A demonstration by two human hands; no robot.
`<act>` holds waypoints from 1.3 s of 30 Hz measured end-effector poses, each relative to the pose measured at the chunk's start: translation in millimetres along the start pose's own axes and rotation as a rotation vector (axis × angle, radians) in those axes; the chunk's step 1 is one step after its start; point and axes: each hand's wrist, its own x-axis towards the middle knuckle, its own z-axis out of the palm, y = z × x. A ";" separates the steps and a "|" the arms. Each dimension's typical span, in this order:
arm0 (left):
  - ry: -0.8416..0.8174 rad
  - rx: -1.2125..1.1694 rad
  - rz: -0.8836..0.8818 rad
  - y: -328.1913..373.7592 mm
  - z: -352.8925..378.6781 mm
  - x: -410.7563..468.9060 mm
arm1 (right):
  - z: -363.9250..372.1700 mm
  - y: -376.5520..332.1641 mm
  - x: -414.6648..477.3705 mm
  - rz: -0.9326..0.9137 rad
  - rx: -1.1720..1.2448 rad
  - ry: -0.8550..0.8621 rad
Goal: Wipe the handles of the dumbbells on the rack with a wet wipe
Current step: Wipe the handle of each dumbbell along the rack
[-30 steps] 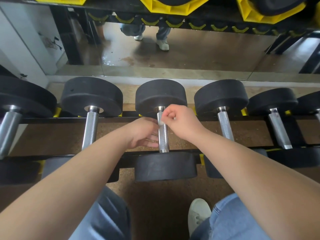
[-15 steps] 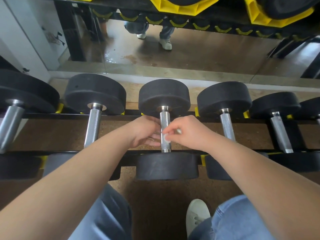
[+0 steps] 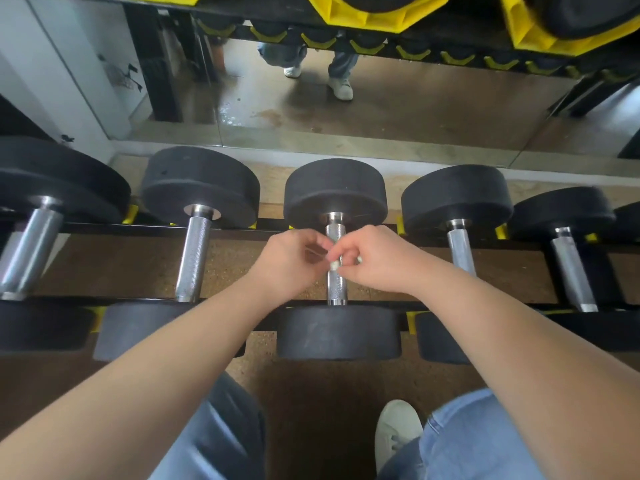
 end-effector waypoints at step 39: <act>-0.111 -0.101 -0.301 6.7 0.7 -8.7 | -12.2 -0.4 14.8 0.258 0.329 0.102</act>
